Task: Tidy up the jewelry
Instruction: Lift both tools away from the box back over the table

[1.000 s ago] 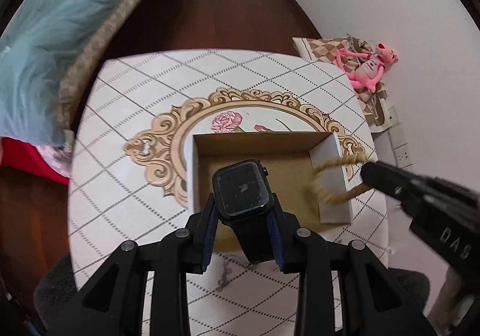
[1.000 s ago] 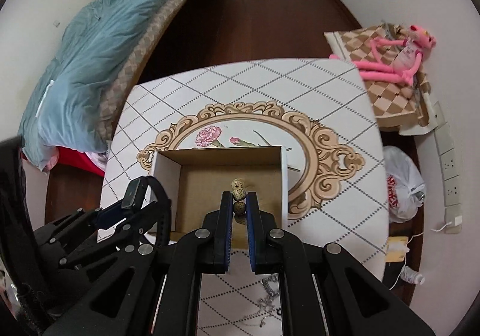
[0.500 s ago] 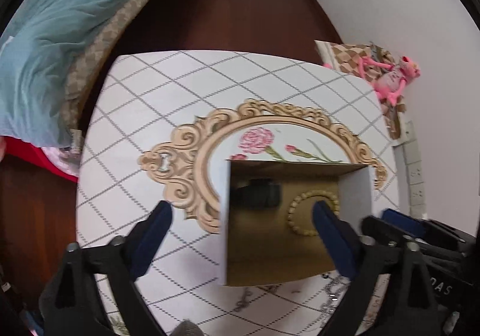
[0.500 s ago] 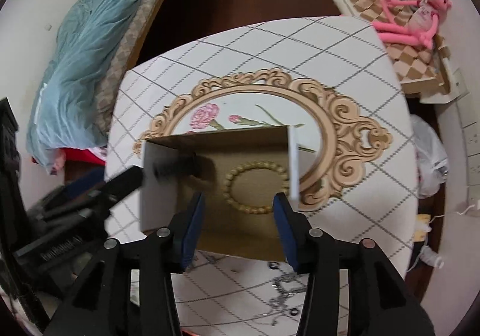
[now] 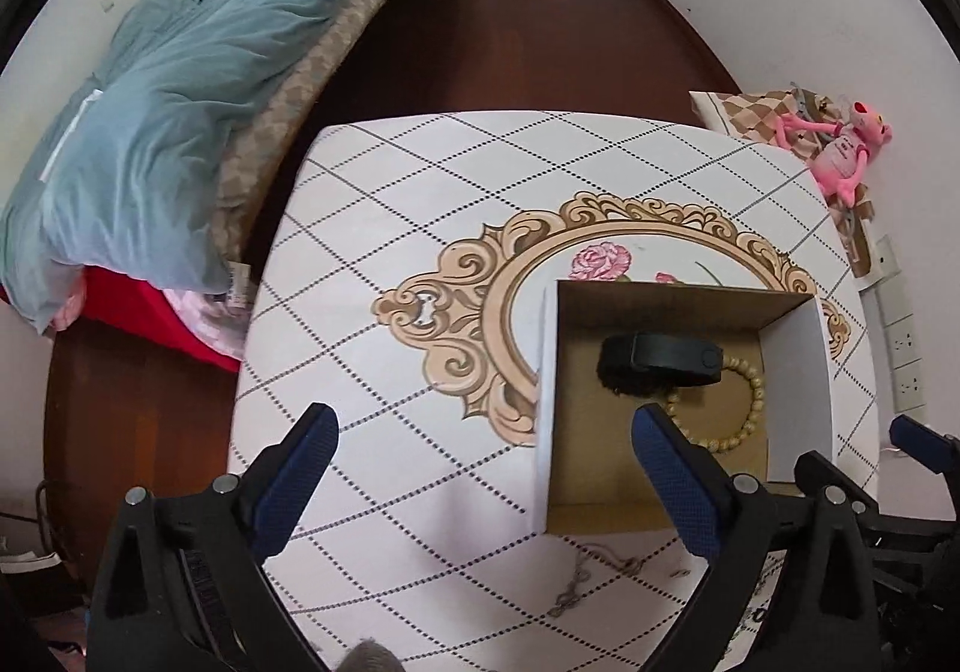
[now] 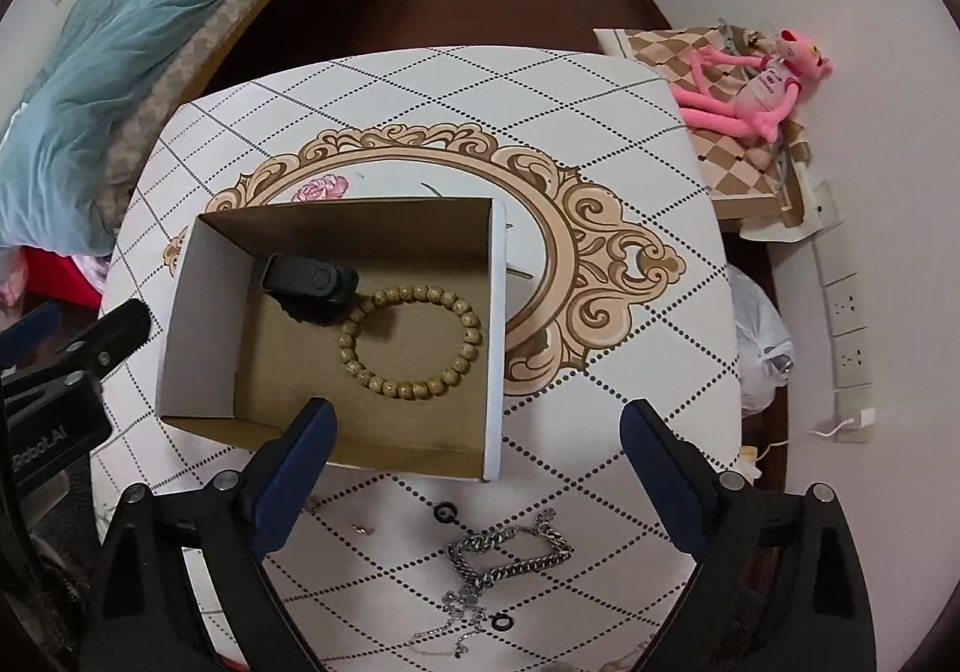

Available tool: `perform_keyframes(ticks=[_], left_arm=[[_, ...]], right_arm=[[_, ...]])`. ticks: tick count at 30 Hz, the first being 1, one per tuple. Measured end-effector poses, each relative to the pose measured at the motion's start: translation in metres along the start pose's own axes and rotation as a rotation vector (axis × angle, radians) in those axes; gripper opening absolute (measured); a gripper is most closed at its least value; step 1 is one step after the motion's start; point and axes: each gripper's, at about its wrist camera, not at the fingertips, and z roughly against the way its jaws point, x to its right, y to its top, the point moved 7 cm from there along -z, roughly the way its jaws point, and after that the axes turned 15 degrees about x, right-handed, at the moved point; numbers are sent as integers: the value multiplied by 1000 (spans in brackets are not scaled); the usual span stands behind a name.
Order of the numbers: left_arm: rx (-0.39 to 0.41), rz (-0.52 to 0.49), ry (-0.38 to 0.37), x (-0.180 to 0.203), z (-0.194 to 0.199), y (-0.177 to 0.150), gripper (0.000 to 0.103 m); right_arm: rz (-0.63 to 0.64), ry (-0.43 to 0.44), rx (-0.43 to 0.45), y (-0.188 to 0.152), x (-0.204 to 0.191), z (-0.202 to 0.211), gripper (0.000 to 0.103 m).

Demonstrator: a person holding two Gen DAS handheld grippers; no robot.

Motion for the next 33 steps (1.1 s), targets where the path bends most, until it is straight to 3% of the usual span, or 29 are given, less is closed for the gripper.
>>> perform_keyframes(ticks=[6, 24, 33], left_arm=[[31, 9, -2, -2, 24, 0, 100], [182, 16, -9, -13, 127, -3, 100], [206, 44, 10, -20, 146, -18, 100]], right_arm=[[10, -15, 38, 0, -3, 16, 97], [-11, -29, 229, -8, -3, 131, 101], [-39, 6, 285, -21, -7, 168, 102]])
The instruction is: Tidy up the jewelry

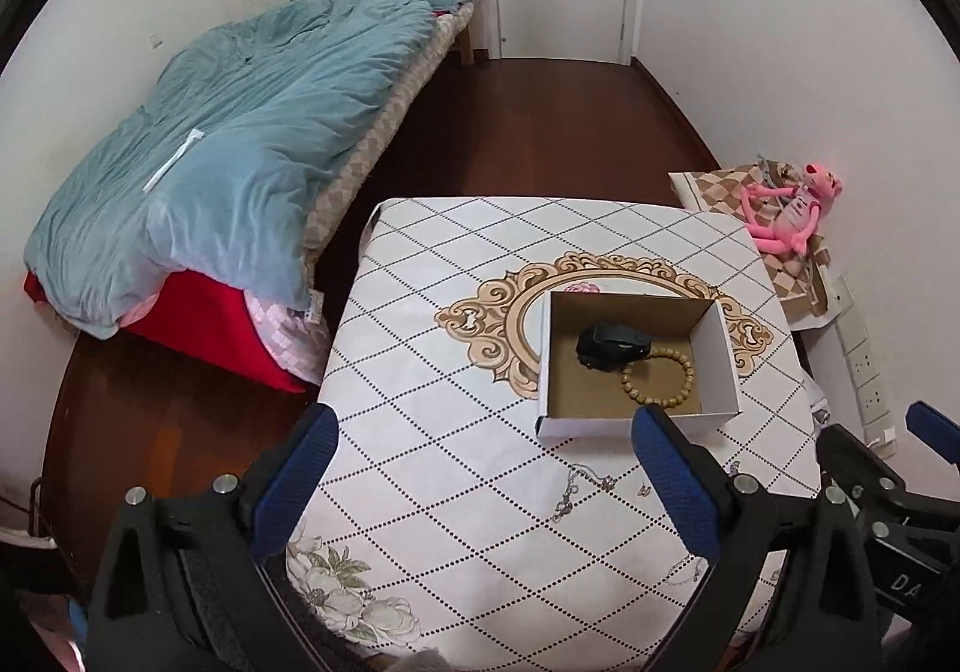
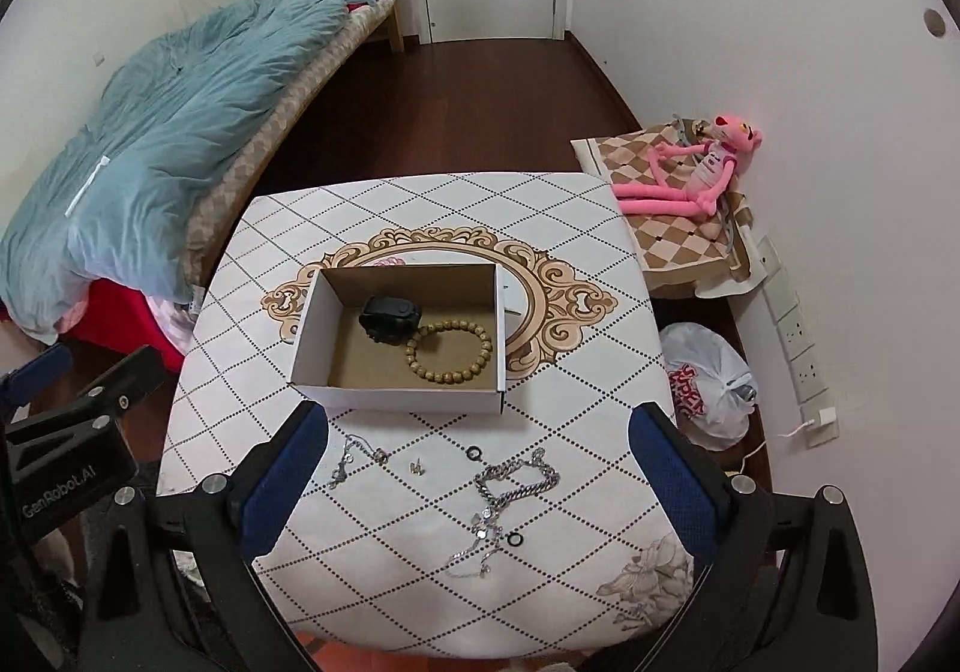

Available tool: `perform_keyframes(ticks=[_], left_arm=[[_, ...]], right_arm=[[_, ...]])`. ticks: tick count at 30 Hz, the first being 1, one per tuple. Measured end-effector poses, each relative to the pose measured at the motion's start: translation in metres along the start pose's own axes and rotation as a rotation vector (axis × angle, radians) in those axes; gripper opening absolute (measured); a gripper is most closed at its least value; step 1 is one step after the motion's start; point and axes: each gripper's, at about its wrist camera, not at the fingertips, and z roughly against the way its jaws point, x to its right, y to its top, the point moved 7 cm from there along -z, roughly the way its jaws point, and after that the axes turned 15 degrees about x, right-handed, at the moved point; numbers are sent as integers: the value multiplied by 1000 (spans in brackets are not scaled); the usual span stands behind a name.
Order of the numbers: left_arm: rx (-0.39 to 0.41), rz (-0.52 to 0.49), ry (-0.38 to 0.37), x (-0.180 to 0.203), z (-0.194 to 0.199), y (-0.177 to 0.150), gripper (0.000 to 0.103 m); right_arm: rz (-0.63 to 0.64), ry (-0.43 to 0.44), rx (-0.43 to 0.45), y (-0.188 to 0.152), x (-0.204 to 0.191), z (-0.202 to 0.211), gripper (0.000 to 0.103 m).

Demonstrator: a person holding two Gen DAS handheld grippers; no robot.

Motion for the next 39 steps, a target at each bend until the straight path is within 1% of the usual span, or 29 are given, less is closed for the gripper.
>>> perform_keyframes(ticks=[2, 5, 9, 12, 13, 14, 15, 16, 17, 19, 22, 24, 27, 28, 29, 30, 32, 36, 39], left_arm=[[5, 4, 7, -1, 1, -6, 100], [-12, -4, 17, 0, -4, -24, 100], [-53, -7, 28, 2, -14, -53, 100], [-112, -18, 39, 7, -30, -85, 100], [-128, -23, 42, 8, -34, -95, 100], [-140, -27, 47, 9, -37, -102, 100], [-156, -33, 54, 10, -43, -112, 100], [-164, -35, 55, 11, -45, -116, 100], [-181, -38, 57, 11, -50, -126, 100], [-197, -46, 65, 11, -55, -136, 100], [-219, -46, 73, 9, -61, -148, 100], [-229, -44, 78, 6, -64, -152, 100], [-239, -46, 81, 5, -69, -157, 100], [-242, -48, 82, 4, -71, -158, 100], [-248, -51, 83, 4, -73, -161, 100], [-251, -51, 82, 4, -75, -162, 100], [-262, -54, 75, 4, -80, -165, 100], [-276, -56, 55, 5, -90, -167, 100], [-274, -45, 18, 8, -100, -165, 100]], right_arm=[[-29, 12, -7, -9, 5, 0, 102], [-73, 19, -37, -28, 16, -7, 102], [-125, 8, -119, -71, 35, -29, 102], [-171, 13, -187, -108, 49, -48, 101], [-193, 20, -212, -122, 52, -55, 95], [-207, 25, -227, -131, 55, -60, 81], [-220, 30, -243, -144, 58, -67, 72], [-222, 25, -254, -153, 60, -74, 61], [-221, 22, -260, -162, 61, -80, 56], [-225, 28, -266, -173, 61, -88, 53], [-201, 32, -265, -182, 55, -96, 53], [-172, 24, -262, -184, 51, -101, 50], [-121, 1, -243, -185, 46, -106, 37], [-96, -14, -236, -185, 44, -107, 29], [-77, -19, -234, -186, 42, -108, 16], [-71, -14, -230, -186, 41, -108, 12], [-66, -15, -229, -185, 39, -107, 12], [-135, 4, -211, -180, 46, -99, 12], [-192, 19, -193, -171, 53, -91, 12]])
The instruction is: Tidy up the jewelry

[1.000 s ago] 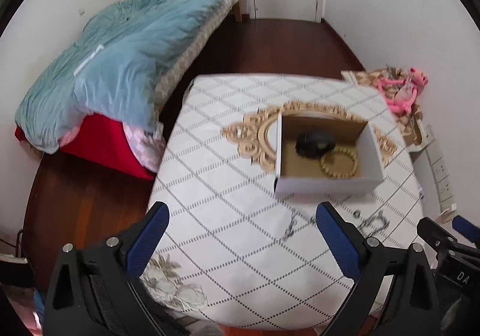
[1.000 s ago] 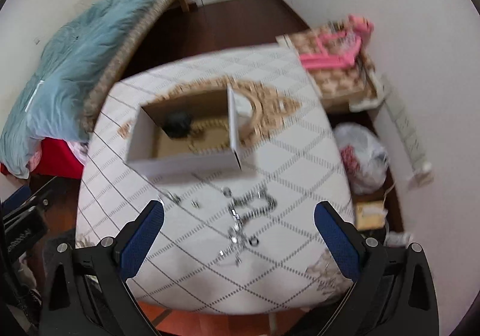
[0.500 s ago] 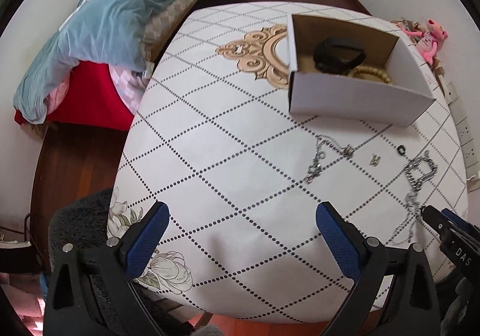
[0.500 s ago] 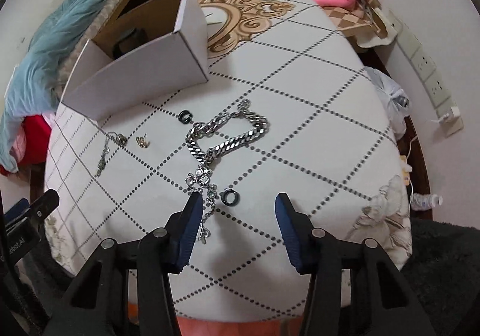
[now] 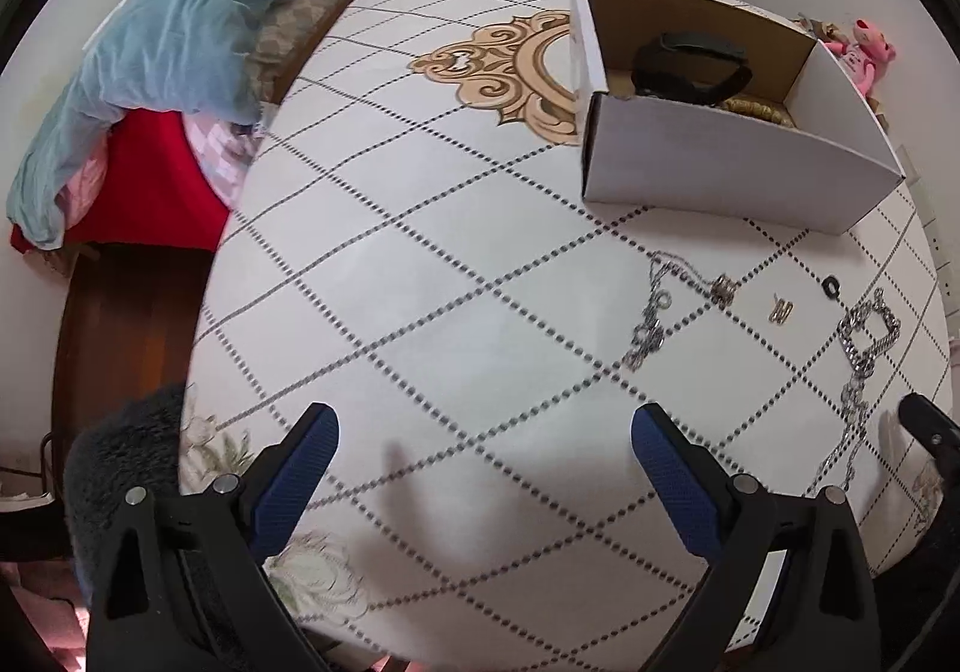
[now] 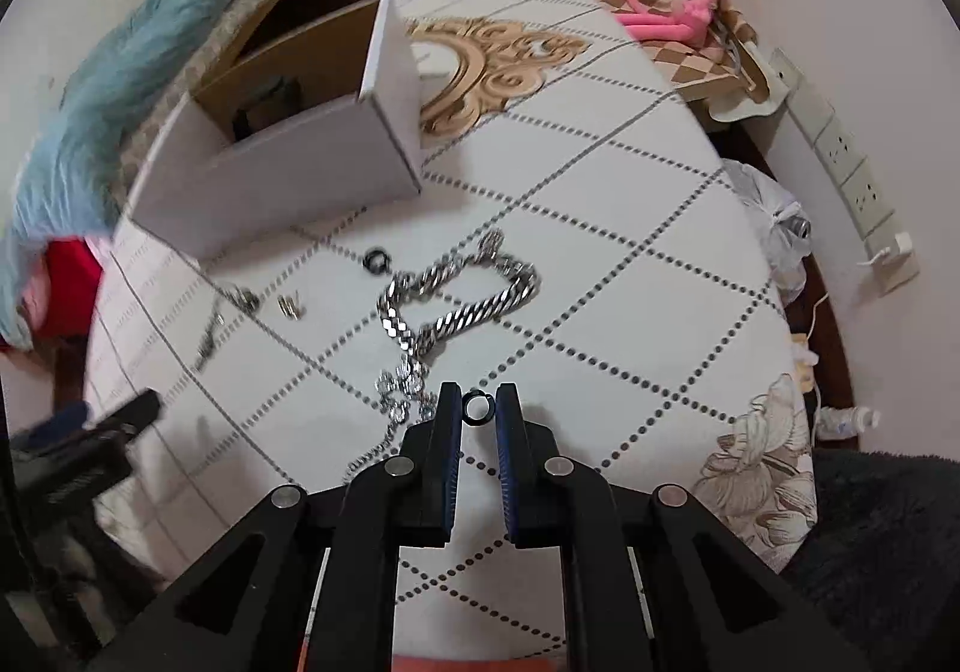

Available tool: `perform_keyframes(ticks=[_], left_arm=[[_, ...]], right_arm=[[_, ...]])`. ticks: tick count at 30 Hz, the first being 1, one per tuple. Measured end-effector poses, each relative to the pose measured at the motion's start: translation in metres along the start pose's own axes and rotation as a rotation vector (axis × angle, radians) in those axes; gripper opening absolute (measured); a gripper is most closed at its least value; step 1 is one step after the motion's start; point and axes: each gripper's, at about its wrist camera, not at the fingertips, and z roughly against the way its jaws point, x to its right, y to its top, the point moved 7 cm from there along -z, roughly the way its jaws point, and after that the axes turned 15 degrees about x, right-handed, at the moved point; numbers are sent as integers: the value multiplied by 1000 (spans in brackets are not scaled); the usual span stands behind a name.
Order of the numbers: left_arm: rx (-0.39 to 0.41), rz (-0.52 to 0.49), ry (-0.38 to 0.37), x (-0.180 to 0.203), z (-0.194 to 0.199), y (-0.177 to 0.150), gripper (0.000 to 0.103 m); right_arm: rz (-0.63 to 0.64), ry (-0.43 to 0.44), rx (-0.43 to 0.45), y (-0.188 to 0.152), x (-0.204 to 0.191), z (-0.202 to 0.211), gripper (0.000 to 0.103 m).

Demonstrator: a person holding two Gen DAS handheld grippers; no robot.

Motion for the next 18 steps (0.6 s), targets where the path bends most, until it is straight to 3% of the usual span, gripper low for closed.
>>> perform_keyframes(ticks=[4, 10, 12, 16, 18], left_arm=[[16, -3, -78, 17, -8, 13, 99], [55, -126, -138, 60, -14, 30, 98], [63, -158, -147, 70, -18, 33, 90], [40, -196, -165, 84, -30, 33, 58], [50, -195, -179, 87, -31, 32, 51]], right_arm=[[-54, 12, 25, 15, 11, 7, 12], [-101, -8, 31, 24, 26, 1, 12], [-111, -15, 29, 25, 31, -2, 12], [-123, -24, 26, 24, 38, -5, 12], [-126, -28, 26, 24, 40, -6, 12]])
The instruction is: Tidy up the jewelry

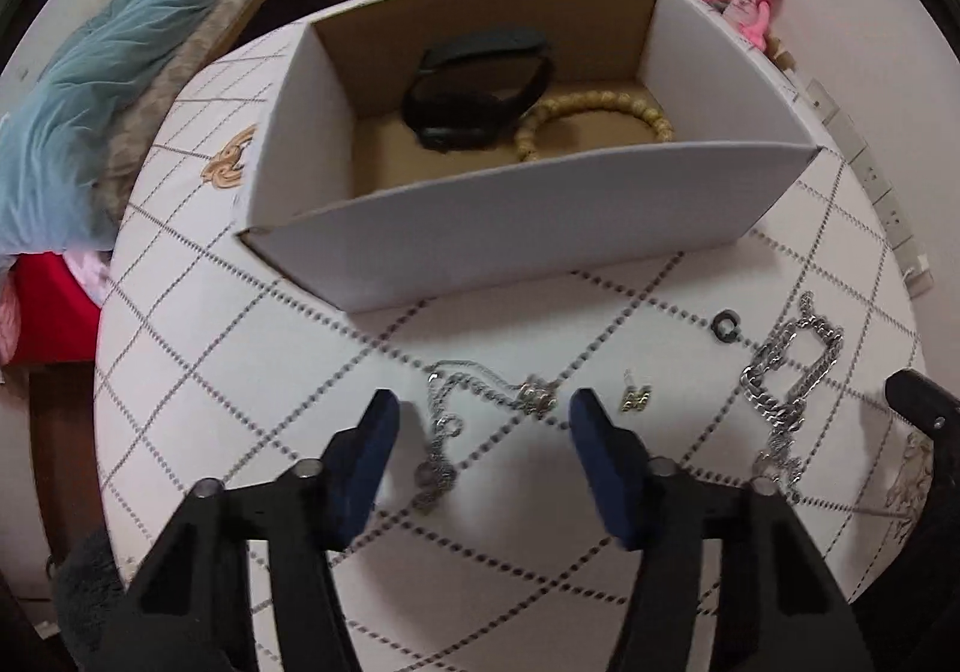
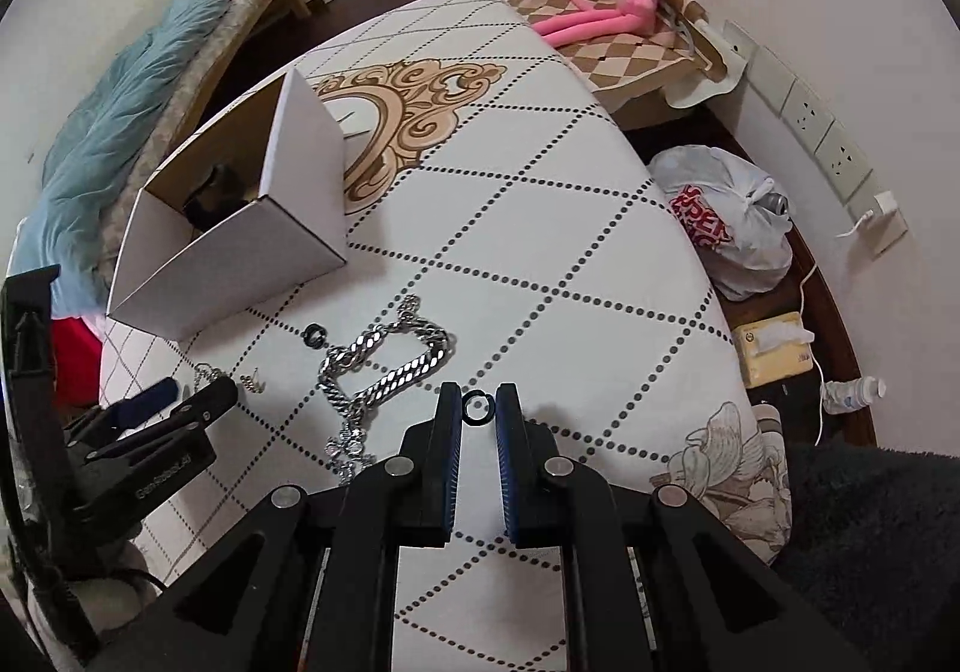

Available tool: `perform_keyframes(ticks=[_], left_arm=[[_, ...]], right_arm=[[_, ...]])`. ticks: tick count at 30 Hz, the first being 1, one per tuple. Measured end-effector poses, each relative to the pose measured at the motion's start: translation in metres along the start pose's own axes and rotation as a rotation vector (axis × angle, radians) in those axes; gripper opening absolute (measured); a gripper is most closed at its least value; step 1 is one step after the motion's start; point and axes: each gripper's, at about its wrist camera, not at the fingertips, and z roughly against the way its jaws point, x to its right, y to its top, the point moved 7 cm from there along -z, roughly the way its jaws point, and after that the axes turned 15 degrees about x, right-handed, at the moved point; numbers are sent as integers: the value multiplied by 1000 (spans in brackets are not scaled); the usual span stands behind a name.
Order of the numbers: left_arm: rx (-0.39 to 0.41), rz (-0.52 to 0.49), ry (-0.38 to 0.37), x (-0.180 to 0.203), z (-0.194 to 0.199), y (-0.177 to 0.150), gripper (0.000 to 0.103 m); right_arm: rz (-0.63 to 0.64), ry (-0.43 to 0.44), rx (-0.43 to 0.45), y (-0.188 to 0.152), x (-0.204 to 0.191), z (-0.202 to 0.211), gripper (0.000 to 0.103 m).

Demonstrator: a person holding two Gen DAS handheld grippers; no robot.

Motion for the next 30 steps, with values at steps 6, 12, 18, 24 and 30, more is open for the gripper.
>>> perform_keyframes(ticks=[6, 12, 18, 24, 30], left_arm=[[16, -8, -38, 10, 1, 4, 13], [45, 26, -75, 9, 12, 7, 9], [91, 74, -121, -2, 47, 17, 9], [155, 125, -189, -18, 94, 42, 9], [228, 173, -250, -30, 133, 83, 9]], right_arm=[[-4, -7, -5, -1, 3, -2, 12], [6, 1, 7, 3, -1, 4, 12], [20, 46, 32, 14, -15, 22, 12], [35, 122, 67, 38, -39, 47, 12], [51, 220, 85, 71, -71, 64, 12]])
